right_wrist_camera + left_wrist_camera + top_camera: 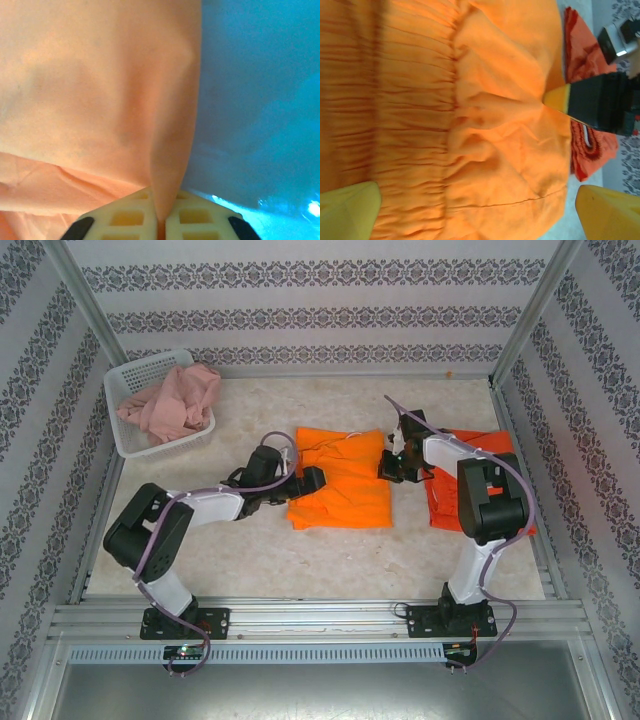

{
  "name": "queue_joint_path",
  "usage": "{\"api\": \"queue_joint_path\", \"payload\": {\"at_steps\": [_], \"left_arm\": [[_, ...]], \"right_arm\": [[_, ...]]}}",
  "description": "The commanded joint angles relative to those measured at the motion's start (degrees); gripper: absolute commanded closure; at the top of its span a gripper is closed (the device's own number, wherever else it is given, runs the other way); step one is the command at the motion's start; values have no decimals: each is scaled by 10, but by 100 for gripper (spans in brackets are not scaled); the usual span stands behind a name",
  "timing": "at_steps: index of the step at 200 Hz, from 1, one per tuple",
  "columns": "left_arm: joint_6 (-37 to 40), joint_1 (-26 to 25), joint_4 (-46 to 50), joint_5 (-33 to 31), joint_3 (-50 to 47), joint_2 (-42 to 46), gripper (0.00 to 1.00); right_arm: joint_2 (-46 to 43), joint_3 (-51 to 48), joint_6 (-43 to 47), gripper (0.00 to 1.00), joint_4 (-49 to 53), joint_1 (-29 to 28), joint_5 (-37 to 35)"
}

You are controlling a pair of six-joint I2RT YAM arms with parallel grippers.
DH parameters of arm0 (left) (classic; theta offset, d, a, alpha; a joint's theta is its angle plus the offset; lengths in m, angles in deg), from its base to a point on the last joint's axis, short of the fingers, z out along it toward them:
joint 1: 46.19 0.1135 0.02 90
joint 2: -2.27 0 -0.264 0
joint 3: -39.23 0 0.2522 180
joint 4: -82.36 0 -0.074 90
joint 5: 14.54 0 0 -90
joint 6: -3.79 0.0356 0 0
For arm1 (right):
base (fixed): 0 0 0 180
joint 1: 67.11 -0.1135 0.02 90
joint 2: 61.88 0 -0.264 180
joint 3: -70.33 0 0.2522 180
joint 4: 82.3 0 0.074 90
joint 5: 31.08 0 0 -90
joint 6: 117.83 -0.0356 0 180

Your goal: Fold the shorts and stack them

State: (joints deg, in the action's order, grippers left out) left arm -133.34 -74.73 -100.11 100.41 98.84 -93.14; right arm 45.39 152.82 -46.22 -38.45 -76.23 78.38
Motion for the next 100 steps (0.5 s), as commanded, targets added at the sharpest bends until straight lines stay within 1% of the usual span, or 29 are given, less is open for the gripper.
{"api": "queue_joint_path", "payload": {"at_steps": [1,41,72,100], "left_arm": [[52,15,73,-42,0,43,0],[65,24,82,-59,3,67,0],[61,24,69,-55,9,57,0],[57,24,58,-53,8,54,0]], "right_arm": [[-49,36,37,99,75,-6,-90],[-102,103,79,100,185,-12,-206],[-112,173,120,100,275,-14,-291],[-115,216,146,100,323,-12,-359]]}}
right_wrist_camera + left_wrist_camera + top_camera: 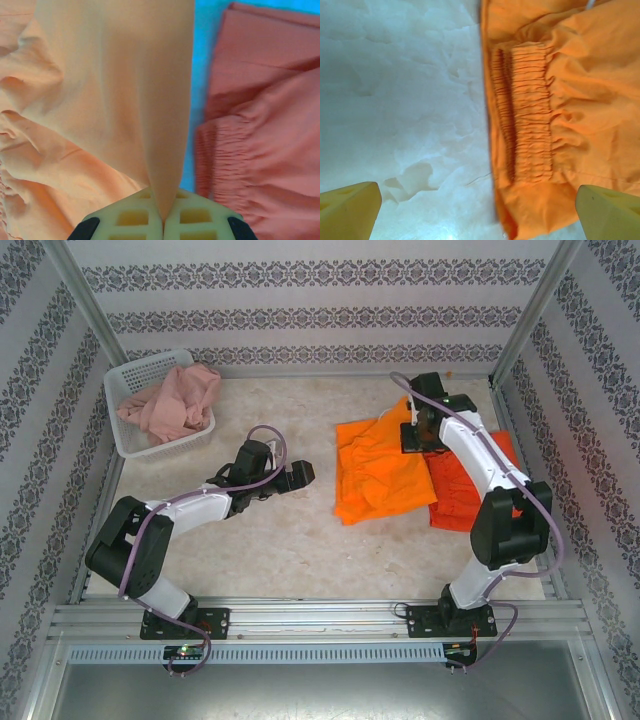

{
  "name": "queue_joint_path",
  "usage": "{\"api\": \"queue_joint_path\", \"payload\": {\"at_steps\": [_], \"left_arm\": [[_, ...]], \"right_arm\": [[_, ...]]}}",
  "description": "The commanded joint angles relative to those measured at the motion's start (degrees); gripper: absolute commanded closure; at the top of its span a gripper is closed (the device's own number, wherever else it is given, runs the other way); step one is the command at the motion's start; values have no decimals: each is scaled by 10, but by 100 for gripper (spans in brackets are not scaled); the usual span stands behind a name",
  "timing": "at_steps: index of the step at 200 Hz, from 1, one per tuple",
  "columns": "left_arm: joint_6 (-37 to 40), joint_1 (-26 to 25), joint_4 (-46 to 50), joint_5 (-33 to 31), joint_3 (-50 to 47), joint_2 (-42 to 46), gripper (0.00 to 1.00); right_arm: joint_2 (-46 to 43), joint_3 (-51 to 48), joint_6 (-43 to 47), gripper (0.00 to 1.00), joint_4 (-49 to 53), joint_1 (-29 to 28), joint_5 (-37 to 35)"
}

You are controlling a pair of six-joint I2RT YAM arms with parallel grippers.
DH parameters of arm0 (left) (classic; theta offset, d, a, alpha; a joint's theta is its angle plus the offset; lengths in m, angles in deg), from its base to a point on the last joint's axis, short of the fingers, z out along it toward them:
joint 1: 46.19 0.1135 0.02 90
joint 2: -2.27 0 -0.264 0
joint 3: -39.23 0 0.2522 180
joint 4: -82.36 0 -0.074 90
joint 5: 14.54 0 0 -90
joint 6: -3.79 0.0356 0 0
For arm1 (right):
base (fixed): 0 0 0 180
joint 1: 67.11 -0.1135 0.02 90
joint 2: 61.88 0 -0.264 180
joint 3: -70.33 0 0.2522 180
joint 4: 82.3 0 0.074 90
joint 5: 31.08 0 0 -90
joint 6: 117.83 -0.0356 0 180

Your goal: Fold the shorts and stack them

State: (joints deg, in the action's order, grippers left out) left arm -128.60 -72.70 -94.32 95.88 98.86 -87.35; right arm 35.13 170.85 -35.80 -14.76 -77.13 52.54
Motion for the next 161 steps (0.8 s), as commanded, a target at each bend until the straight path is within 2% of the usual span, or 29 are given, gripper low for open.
{"api": "queue_joint_path", "payload": {"at_steps": [1,57,161], "left_arm": [[10,3,0,-7,8,-4,0],[9,3,-7,-8,10,-8,0],[5,4,-18,-9,8,-18,0]], "right_arm": [[-12,38,42,100,87,-3,-102],[-7,104,60,100,142,-3,-158],[-11,213,61,100,237,8,-134]]}}
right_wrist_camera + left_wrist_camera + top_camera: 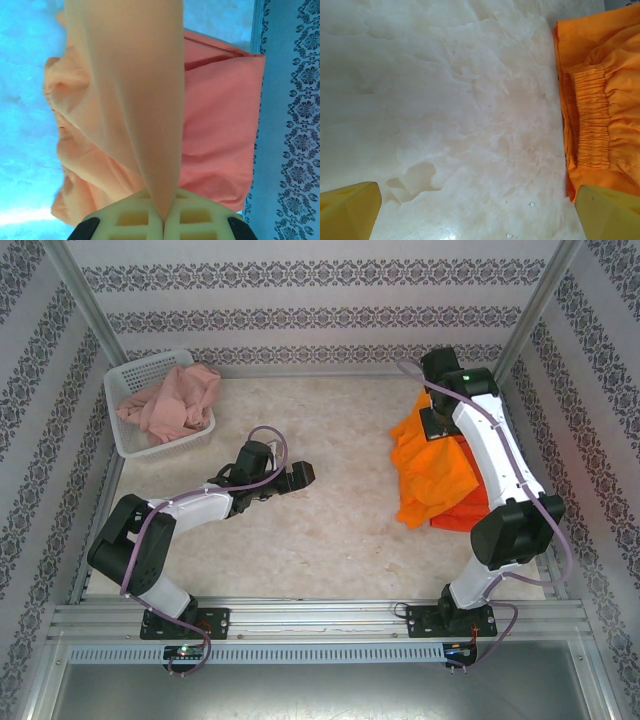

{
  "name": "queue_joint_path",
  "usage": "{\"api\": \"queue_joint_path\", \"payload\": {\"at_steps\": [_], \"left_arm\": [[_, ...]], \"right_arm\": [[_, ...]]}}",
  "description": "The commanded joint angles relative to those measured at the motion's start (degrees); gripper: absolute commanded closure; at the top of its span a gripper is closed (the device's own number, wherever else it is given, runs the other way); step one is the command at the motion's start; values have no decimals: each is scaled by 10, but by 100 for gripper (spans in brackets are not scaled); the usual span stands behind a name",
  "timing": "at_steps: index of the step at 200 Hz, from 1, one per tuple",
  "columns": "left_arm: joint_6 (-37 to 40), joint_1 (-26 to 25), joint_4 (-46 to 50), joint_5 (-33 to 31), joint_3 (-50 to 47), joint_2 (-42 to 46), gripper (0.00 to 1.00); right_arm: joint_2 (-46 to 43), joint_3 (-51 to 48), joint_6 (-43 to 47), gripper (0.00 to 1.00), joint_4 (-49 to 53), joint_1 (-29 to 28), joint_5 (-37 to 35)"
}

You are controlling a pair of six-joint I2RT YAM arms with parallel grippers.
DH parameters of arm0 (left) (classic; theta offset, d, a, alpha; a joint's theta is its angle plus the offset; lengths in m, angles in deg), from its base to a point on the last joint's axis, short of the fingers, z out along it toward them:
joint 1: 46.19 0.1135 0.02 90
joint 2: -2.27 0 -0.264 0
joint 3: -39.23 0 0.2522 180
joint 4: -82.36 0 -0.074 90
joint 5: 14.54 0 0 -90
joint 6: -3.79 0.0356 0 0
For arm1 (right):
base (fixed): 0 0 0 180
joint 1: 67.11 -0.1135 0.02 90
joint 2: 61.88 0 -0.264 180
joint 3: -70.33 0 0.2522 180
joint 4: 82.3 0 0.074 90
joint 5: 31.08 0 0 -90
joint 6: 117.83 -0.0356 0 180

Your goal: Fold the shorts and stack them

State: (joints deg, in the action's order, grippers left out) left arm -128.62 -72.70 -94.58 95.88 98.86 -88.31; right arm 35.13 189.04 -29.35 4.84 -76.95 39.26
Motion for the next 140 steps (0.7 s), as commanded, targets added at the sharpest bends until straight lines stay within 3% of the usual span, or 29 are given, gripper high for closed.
{"api": "queue_joint_path", "payload": {"at_steps": [1,140], "left_arm": [[4,4,-15,-9,7,-8,0],[5,7,-14,-7,11,-13,0]], "right_arm": [[-12,32,-4,100,42,7,-1],[-38,109,5,100,75,66,5]]}}
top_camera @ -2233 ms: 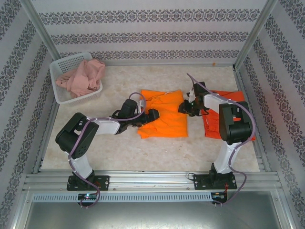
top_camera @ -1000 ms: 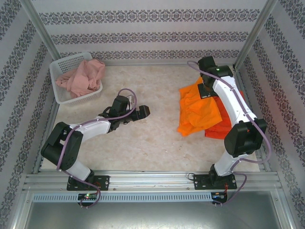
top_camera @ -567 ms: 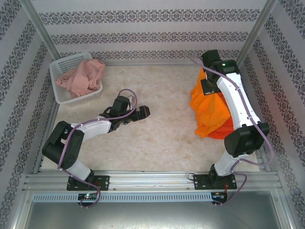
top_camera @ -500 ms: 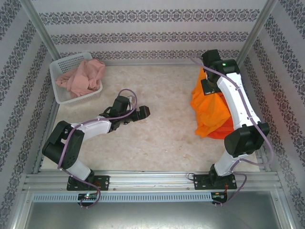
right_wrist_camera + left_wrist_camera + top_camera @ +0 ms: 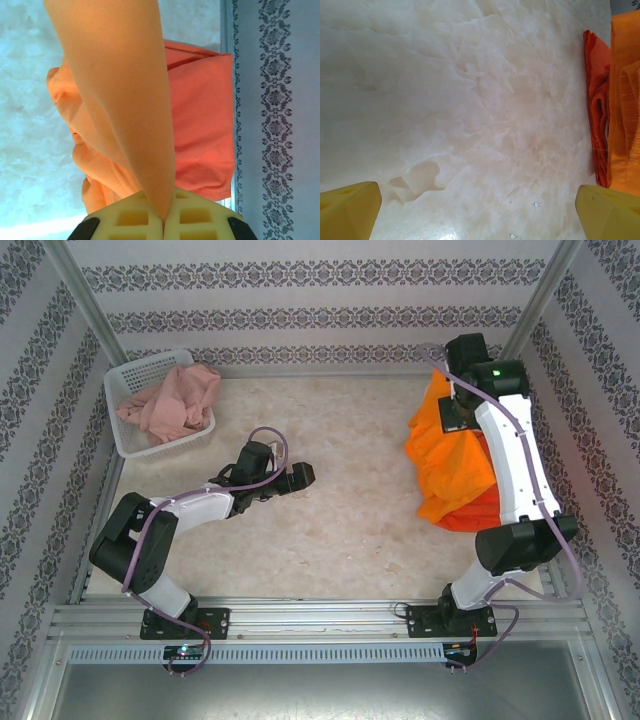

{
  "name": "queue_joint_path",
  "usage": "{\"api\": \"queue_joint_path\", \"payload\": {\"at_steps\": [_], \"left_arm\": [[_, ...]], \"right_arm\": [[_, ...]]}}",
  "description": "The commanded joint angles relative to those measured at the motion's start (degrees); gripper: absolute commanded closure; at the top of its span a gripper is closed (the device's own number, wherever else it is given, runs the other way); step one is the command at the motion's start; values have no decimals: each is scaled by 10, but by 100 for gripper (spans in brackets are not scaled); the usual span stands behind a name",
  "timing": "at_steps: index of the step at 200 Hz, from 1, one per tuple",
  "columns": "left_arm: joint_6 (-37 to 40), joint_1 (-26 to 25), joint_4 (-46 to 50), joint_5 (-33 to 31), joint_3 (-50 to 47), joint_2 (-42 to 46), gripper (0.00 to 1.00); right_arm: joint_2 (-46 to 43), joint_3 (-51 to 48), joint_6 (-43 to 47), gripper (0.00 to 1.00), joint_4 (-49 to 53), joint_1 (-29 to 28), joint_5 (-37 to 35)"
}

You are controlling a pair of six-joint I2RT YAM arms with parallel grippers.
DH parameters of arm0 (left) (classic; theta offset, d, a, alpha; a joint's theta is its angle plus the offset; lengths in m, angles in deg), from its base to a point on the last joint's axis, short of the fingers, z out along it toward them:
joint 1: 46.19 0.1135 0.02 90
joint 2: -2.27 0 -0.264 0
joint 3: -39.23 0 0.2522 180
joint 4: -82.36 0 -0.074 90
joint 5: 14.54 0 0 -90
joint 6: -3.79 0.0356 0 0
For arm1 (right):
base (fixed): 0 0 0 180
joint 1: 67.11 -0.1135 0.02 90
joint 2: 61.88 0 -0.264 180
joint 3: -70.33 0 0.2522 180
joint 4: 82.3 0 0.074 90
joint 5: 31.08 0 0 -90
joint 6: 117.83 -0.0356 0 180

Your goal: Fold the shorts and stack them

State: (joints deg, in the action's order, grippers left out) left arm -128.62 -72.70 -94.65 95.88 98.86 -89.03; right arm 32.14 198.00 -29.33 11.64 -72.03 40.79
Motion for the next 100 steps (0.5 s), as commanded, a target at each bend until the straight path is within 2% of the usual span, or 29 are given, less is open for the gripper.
{"api": "queue_joint_path", "payload": {"at_steps": [1,100], "left_arm": [[6,6,-13,-8,11,-5,0],[8,9,-10,-1,19,-20,0]], "right_arm": [[-9,19,6,100,6,17,-11],[49,-29,73,100,-75,95,10]]}}
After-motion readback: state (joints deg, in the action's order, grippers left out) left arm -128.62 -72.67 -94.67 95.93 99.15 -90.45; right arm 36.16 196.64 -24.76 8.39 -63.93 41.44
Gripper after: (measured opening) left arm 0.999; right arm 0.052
